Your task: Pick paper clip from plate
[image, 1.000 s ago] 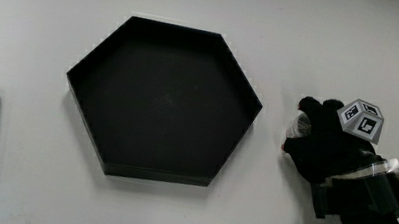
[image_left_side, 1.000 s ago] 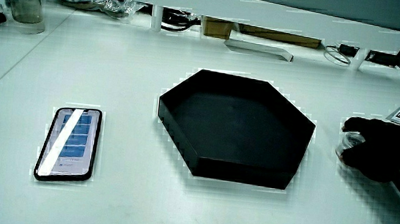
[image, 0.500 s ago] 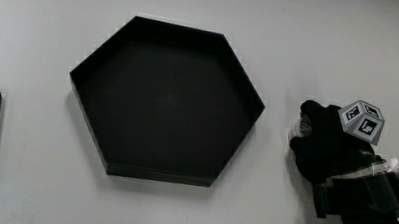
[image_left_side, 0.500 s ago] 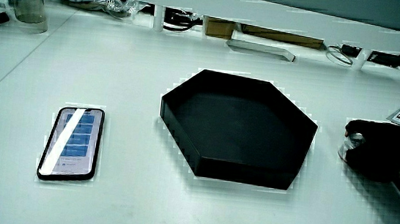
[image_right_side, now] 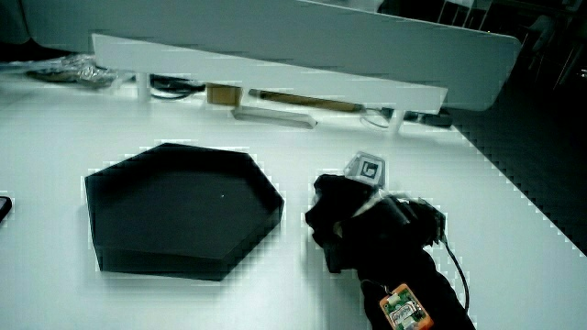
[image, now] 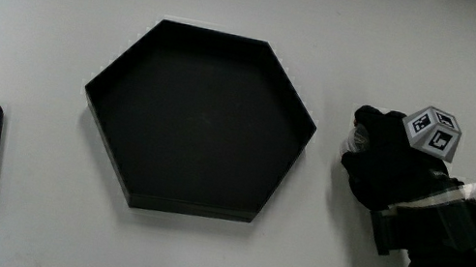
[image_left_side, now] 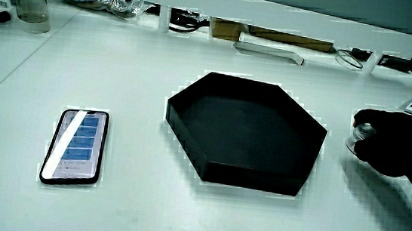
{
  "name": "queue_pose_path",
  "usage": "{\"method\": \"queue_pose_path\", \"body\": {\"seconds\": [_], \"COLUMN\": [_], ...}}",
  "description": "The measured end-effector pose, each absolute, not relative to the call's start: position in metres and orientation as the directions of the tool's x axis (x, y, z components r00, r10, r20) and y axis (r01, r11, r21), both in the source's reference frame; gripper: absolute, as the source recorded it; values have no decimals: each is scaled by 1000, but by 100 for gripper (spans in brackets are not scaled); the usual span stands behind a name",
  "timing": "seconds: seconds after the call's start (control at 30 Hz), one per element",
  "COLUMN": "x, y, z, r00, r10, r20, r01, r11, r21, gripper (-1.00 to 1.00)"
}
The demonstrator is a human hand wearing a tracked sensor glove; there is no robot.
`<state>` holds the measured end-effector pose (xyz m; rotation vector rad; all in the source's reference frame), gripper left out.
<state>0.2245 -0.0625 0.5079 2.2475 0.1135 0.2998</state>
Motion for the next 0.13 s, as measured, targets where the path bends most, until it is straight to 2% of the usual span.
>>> {"method": "queue_pose_path", "body": {"seconds": [0.13], "x": [199], "y": [-70], "z": [487], "r00": [963], "r10": [138], "r20": [233], "r01": [-83], "r11": [-669], "r21": [739], "gripper": [100]}}
